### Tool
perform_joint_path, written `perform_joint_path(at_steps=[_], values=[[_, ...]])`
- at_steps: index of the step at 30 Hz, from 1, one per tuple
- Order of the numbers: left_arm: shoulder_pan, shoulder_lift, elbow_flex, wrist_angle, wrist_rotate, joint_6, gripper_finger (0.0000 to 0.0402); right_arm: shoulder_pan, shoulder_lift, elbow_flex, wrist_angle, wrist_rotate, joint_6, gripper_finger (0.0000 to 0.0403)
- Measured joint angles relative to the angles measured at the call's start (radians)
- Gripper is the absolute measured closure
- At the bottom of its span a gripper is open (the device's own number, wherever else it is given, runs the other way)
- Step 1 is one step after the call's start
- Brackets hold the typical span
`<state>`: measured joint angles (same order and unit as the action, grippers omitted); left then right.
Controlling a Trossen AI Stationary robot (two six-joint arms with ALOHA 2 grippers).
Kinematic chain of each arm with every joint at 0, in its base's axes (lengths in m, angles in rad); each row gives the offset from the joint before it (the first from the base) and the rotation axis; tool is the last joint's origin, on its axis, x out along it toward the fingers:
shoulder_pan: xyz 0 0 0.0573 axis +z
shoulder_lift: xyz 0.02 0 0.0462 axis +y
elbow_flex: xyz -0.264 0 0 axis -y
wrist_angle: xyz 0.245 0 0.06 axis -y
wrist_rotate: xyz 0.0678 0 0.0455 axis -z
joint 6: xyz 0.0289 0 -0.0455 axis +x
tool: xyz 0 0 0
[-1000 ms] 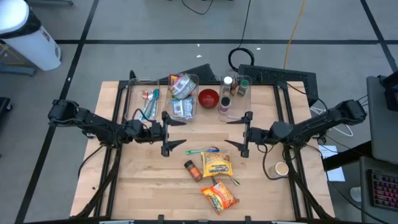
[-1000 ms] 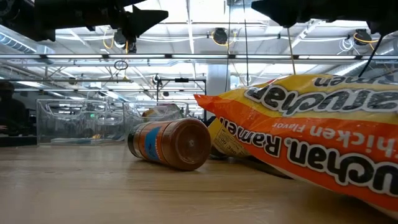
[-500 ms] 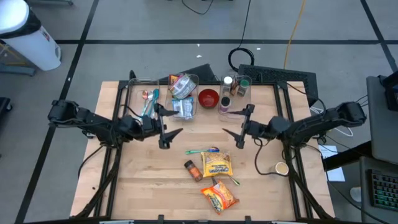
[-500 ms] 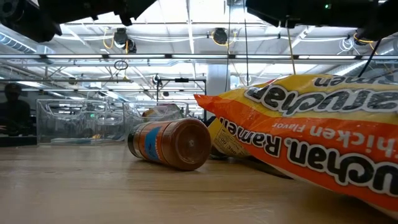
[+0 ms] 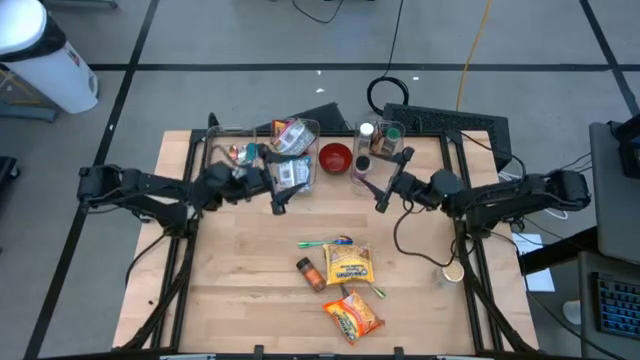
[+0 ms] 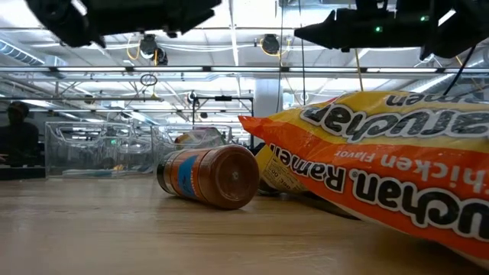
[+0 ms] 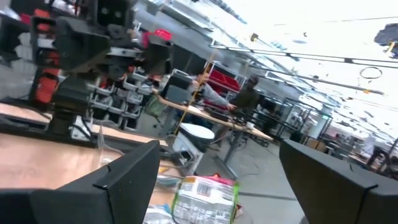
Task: Pick & Place Food Item
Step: Put the yellow noodle pack into the middle transparent bin
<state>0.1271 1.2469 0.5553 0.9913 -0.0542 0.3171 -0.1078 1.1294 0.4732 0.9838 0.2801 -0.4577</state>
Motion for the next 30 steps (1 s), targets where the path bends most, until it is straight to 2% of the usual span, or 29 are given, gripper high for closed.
perform_joint_path(at_steps=[3,6,10,14,18,22,30], values=[[0.055,0.003,0.077,-0.174,0.088,-0.005,0.0062,-0.061,-0.003,0.0,-0.026,-0.107,0.029,0.0083],[0.102,0.016,0.122,-0.281,0.151,-0.006,0.0062,-0.135,-0.005,0.021,-0.071,-0.229,0.102,0.0083],[0.156,0.05,0.138,-0.289,0.216,-0.013,0.0062,-0.231,-0.003,0.055,-0.174,-0.378,0.209,0.0083],[0.194,0.103,0.15,-0.287,0.285,-0.035,0.0062,-0.29,0.02,0.076,-0.232,-0.467,0.288,0.0083],[0.208,0.155,0.173,-0.283,0.336,-0.085,0.0062,-0.304,0.053,0.077,-0.226,-0.492,0.316,0.0083],[0.197,0.191,0.176,-0.287,0.338,-0.14,0.0062,-0.303,0.073,0.077,-0.225,-0.495,0.345,0.0083],[0.131,0.194,0.176,-0.389,0.345,-0.264,0.0062,-0.282,0.085,0.077,-0.231,-0.494,0.425,0.0083]])
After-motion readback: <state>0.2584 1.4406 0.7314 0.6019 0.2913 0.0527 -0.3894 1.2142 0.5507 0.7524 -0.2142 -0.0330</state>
